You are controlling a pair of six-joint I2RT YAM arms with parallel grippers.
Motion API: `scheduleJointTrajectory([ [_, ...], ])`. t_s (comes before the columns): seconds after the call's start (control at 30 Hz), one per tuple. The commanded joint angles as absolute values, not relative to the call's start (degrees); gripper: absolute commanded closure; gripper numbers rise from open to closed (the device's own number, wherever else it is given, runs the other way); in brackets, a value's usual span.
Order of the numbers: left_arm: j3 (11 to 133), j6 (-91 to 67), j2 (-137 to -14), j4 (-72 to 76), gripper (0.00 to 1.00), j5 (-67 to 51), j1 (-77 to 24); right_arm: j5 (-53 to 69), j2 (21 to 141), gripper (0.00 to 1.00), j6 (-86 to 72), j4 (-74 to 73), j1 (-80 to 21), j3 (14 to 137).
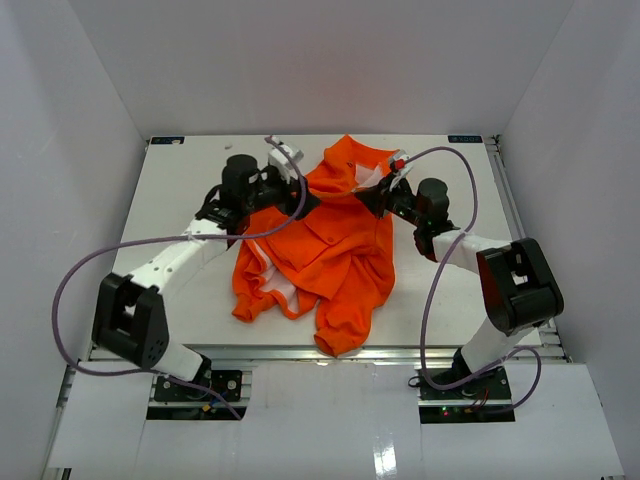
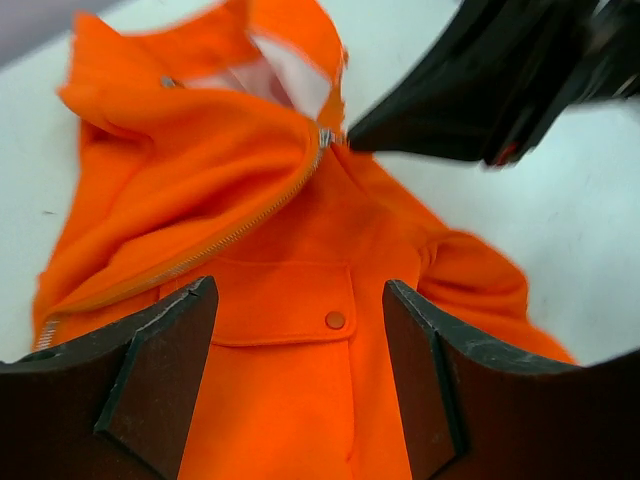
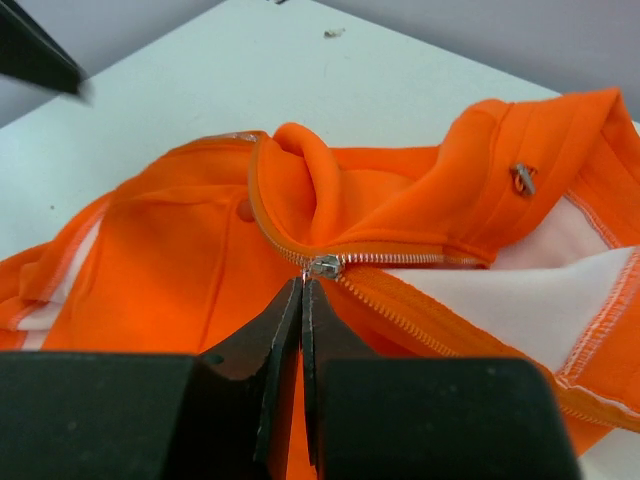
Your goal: Zip up the jacket
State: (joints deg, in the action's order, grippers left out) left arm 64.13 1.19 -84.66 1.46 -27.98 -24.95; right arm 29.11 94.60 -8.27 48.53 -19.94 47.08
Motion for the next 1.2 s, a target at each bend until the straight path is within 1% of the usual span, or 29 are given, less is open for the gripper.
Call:
scheduleJointTrajectory([
  [0.0, 69.5, 12.8, -92.1, -2.4, 0.22, -28.2, -28.7, 33.2, 88.9, 0.92, -10.2, 52.7, -20.1, 43.9],
  [0.1, 71.3, 13.7, -96.0, -0.4, 0.22, -25.3, -29.2, 33.6, 87.9, 0.92, -10.9, 52.7, -20.0, 43.3],
  [0.13, 71.2, 13.7, -96.8, 3.3, 0.22, -24.8, -29.3, 34.2, 87.9, 0.92, -11.2, 52.7, -20.0, 43.5],
  [0.23, 71.1, 13.1, -99.2, 8.2, 0.2, -22.9, -29.3, 34.8, 88.2, 0.92, -12.1, 52.8, -20.0, 43.7],
  [0.33, 70.7, 12.8, -101.2, 12.8, 0.22, -22.4, -29.3, 34.6, 88.7, 0.92, -12.7, 52.7, -20.0, 43.4],
  [0.37, 70.4, 12.6, -101.8, 13.4, 0.28, -22.9, -29.3, 34.6, 89.2, 0.92, -12.7, 52.7, -20.0, 43.3],
  [0.4, 70.1, 12.6, -102.2, 13.8, 0.44, -23.4, -29.3, 34.7, 89.7, 0.92, -12.5, 52.7, -20.0, 43.1],
  [0.47, 69.5, 12.5, -102.6, 14.7, 0.85, -24.0, -29.3, 34.7, 90.8, 0.92, -12.2, 52.7, -19.7, 43.0],
  [0.5, 69.3, 12.5, -102.8, 15.0, 0.97, -23.9, -29.3, 34.7, 91.3, 0.92, -12.3, 52.8, -19.5, 43.0],
  [0.53, 69.1, 12.6, -102.9, 15.3, 1.0, -23.6, -29.3, 35.2, 91.7, 0.92, -12.6, 53.0, -19.1, 43.0],
  [0.6, 68.3, 12.9, -102.9, 16.0, 0.99, -22.5, -29.3, 35.9, 92.2, 0.92, -13.0, 53.6, -18.5, 42.9],
  [0.67, 66.5, 13.8, -102.1, 17.5, 0.76, -22.4, -29.3, 36.0, 92.0, 0.92, -13.0, 53.5, -18.5, 42.9],
  [0.7, 65.8, 14.4, -101.6, 17.8, 0.54, -23.9, -29.3, 36.1, 91.8, 0.92, -13.0, 53.4, -18.4, 43.0],
  [0.77, 65.2, 17.1, -100.0, 16.6, 0.39, -26.7, -29.3, 36.6, 91.5, 0.92, -13.0, 53.5, -18.4, 43.2],
  [0.8, 65.5, 18.2, -99.7, 15.5, 0.36, -28.2, -29.3, 36.8, 91.2, 0.92, -13.0, 53.4, -18.4, 43.2],
  [0.9, 66.2, 22.5, -99.1, 13.3, 0.34, -33.8, -29.3, 37.5, 90.1, 0.92, -12.7, 52.6, -18.0, 43.2],
  [1.07, 70.3, 26.6, -102.0, 11.4, 0.32, -34.7, -29.3, 41.4, 88.5, 0.92, -11.0, 50.6, -17.8, 43.3],
  [1.17, 71.2, 29.3, -103.3, 11.7, 0.31, -39.1, -29.3, 42.6, 87.5, 0.92, -9.6, 48.8, -17.7, 43.4],
])
